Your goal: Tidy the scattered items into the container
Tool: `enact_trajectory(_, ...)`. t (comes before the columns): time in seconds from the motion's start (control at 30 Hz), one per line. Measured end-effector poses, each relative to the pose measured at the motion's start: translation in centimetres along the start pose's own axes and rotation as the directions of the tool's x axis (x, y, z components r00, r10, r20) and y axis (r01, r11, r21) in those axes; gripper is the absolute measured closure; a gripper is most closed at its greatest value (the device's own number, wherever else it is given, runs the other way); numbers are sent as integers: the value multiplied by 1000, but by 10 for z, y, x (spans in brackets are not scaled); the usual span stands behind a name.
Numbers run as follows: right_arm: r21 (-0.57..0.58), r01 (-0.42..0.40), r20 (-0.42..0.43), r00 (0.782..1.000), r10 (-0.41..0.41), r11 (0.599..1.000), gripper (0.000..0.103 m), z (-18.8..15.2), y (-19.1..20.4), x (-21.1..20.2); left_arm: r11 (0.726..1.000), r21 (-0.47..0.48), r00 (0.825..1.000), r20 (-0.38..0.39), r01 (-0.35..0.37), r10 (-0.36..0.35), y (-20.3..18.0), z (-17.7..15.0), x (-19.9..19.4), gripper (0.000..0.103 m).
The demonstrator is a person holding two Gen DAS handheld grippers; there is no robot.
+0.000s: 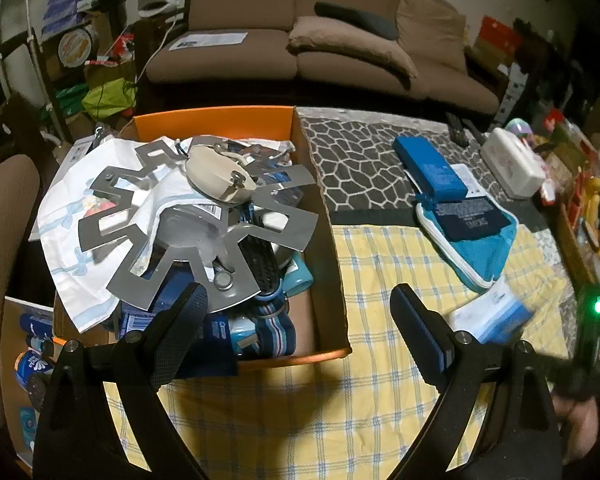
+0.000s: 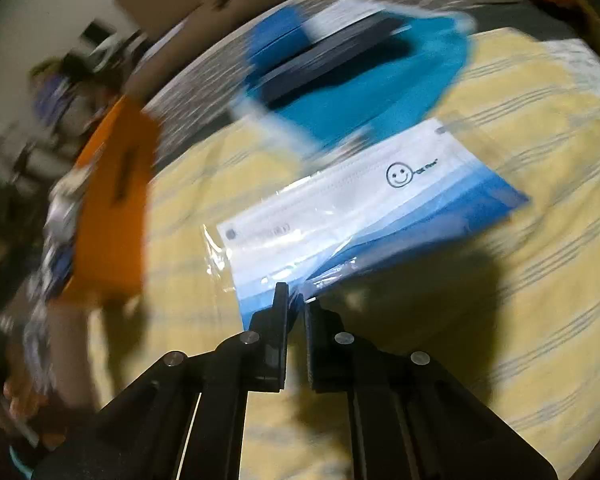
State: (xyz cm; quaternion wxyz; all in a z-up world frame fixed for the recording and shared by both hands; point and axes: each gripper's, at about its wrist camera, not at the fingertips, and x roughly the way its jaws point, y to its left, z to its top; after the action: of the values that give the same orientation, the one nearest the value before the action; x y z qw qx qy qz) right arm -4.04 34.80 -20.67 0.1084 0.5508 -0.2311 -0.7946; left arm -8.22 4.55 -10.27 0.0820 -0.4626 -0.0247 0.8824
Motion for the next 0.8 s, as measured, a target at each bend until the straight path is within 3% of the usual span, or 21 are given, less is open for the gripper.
enact_trajectory(0.13,-64,-82,-88,993,76,995,92,-18,39,22,1000,8,1000,10,-16,16,-4,-2,1,11)
enact_trajectory(0.27,-90,-122,-155,982,107,988,88,-24,51,32,1000,13,1000,-4,-18,18,-6,-3,5,11)
enact_trajectory(0.33,-94,-142,-159,979,125,985,65,-23,53,27,1000,4,1000,-3,-11,11,-6,-4,4,11)
enact_trajectory(0.4,-99,-179,-154,975,162,979,52,-20,53,18,1000,5,1000,-8,2,-2,-8,-5,5,11)
enact_trajectory(0.5,-111,-210,-130,972,195,971,51,-11,52,3,1000,20,999,-33,3,-3,-13,-9,8,11)
enact_trajectory(0.67,-50,-168,-60,985,165,985,50,9,23,-20,999,27,991,-132,24,-21,-19,-27,18,11)
enact_trajectory(0.8,-28,-49,1,999,49,998,50,18,1,-32,998,-7,969,-239,66,-65,-21,-45,31,14)
